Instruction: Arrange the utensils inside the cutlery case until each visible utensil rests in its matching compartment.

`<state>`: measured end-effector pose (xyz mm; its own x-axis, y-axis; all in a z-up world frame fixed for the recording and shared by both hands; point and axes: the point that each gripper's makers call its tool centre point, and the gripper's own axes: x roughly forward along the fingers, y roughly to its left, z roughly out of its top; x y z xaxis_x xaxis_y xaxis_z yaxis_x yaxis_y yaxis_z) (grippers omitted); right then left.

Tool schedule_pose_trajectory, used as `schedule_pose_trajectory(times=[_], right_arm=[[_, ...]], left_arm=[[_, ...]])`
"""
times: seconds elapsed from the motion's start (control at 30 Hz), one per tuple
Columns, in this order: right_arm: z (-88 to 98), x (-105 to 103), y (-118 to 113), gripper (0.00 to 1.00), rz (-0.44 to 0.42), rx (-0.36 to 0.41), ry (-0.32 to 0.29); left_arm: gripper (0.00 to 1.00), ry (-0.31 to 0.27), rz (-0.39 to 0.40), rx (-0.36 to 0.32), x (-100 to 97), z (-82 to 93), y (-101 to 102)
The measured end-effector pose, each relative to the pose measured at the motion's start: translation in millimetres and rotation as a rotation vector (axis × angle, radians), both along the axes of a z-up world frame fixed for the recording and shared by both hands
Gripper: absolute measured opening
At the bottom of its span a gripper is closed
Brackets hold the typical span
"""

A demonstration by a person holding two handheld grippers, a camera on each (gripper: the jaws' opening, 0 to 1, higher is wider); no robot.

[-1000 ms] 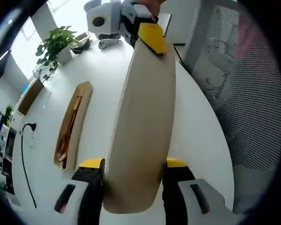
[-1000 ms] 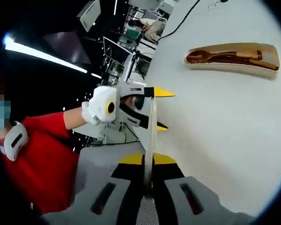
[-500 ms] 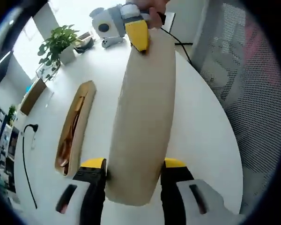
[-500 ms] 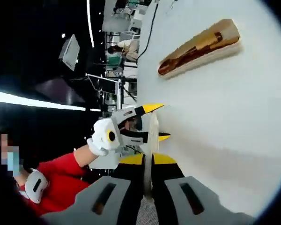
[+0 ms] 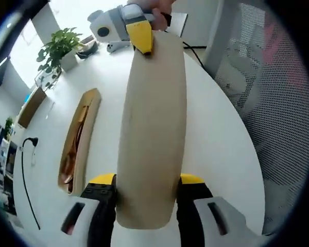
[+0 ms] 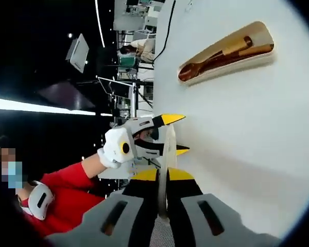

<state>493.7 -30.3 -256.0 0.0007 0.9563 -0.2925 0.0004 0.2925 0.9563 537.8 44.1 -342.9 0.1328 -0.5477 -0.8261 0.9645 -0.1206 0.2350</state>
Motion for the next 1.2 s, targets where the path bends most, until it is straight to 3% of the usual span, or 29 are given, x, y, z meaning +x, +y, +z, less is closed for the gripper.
schedule_pose_trajectory(times=[0.07,0.1,0.13,0.17,0.2,0.23,0.27,0.3,0.4,0.5,0.57,0.63,0.67,0.77,0.83,0.87,0.97,1.07,1.13,1.2], right_arm=[[4.1,-1.6,3.2,0.02,-0.032,0.036,0.036],[4.3,-1.6,2.7,0.02,-0.033,0.038,0.024],[8.4,1.7,4.4,0.02,-0.048,0.064,-0.032],[8.4,1.4,4.5,0.03,-0.048,0.063,-0.046],[9.1,2.8,4.1,0.03,-0.056,0.049,-0.117],[11.2,2.9,4.5,0.04,-0.058,0.06,-0.135],[17.5,2.2,3.3,0.05,-0.044,0.101,-0.127],[17.9,-0.8,1.4,0.07,-0.04,0.094,-0.113],[17.9,8.7,-4.7,0.11,-0.085,0.101,-0.165],[13.4,13.5,-7.4,0.02,-0.111,0.084,-0.158],[5.1,18.1,-9.1,0.01,-0.128,0.044,-0.163],[4.4,23.4,-9.4,0.01,-0.159,0.053,-0.113],[3.7,31.2,-11.2,0.01,-0.186,0.029,-0.167],[11.3,49.5,-13.0,0.01,-0.273,0.027,-0.192],[14.1,60.1,-16.1,0.02,-0.317,0.002,-0.236],[18.2,62.6,-15.7,0.03,-0.334,0.011,-0.223],[17.4,79.5,-21.2,0.07,-0.397,-0.06,-0.324],[12.8,96.1,-29.5,0.11,-0.432,-0.123,-0.365],[17.1,105.3,-31.3,0.13,-0.474,-0.103,-0.35],[17.9,117.2,-35.2,0.13,-0.511,-0.115,-0.356]], left_arm=[[0.46,-0.017,-0.004,0.003,3.3,2.1,1.2],[0.46,-0.011,-0.004,0.005,3.9,3.4,2.3],[0.46,-0.007,-0.002,0.005,3.9,4.1,2.6],[0.46,0.012,0.005,0.001,3.6,6.0,3.5],[0.46,0.072,0.022,-0.015,-2.9,6.3,3.2],[0.46,0.083,0.041,-0.036,-2.6,8.8,3.5],[0.46,0.089,0.054,-0.041,-2.2,9.3,5.5],[0.46,0.099,0.063,-0.044,-1.9,9.5,7.7],[0.46,0.177,0.108,-0.09,-4.9,11.3,9.9],[0.46,0.161,0.104,-0.068,-2.6,11.7,9.3],[0.46,0.108,0.088,-0.056,5.1,12.8,8.0],[0.46,0.109,0.094,-0.05,7.6,13.1,8.0],[0.45,0.112,0.096,-0.052,10.0,14.5,7.0],[0.45,0.114,0.116,-0.055,19.3,21.8,4.4],[0.45,0.078,0.113,-0.059,30.9,28.2,4.0],[0.45,0.074,0.114,-0.061,35.6,31.0,3.8],[0.45,0.042,0.108,-0.061,51.9,41.7,3.4],[0.45,0.012,0.078,-0.052,68.6,55.0,0.1],[0.45,-0.043,0.048,-0.032,83.2,60.9,-1.7],[0.45,-0.052,0.039,-0.026,98.1,59.3,-4.7]])
